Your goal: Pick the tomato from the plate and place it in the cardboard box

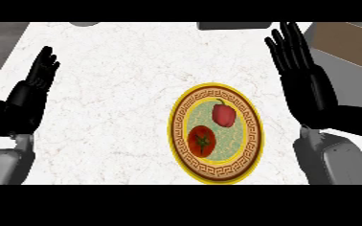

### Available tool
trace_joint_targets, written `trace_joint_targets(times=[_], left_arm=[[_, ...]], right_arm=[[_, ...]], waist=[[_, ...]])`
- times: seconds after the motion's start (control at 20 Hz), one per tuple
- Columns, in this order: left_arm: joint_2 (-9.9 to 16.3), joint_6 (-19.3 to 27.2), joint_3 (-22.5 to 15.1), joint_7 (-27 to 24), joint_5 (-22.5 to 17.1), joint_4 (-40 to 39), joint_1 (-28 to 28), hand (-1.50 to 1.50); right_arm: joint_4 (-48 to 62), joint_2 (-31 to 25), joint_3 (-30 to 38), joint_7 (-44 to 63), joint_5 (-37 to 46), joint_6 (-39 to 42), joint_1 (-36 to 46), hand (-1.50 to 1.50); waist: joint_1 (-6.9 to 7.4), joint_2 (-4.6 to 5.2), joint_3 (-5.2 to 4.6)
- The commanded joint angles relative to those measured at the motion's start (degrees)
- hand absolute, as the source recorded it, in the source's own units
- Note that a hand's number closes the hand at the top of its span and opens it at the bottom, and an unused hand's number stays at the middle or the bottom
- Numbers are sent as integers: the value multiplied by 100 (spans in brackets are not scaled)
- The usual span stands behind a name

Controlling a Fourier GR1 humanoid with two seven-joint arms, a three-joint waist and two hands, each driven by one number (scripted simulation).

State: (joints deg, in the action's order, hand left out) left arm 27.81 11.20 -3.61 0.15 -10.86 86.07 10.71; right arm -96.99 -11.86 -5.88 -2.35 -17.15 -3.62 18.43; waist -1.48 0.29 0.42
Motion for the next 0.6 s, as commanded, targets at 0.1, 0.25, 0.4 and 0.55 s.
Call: trace_joint_targets(times=[0.1, 0.25, 0.4, 0.55], left_arm=[[-415, 309, 27, -76, 149, -540, -372, 0], [-688, 693, 119, 59, 128, -898, -679, 0], [-874, 642, 57, 124, -24, -895, -750, 0], [-1108, 787, -102, 0, 121, -922, -853, 0]], right_arm=[[-795, -18, -411, -346, 1266, -716, -876, 150], [-1370, -149, -722, -312, 2303, -1369, -1351, 150], [-429, -383, -417, 12, 3330, -2161, -1990, 150], [-967, -111, -825, -668, 4209, -2918, -2868, -150]], waist=[[50, -52, -49], [-103, -98, -66], [-237, -50, -68], [-129, -74, -50]])
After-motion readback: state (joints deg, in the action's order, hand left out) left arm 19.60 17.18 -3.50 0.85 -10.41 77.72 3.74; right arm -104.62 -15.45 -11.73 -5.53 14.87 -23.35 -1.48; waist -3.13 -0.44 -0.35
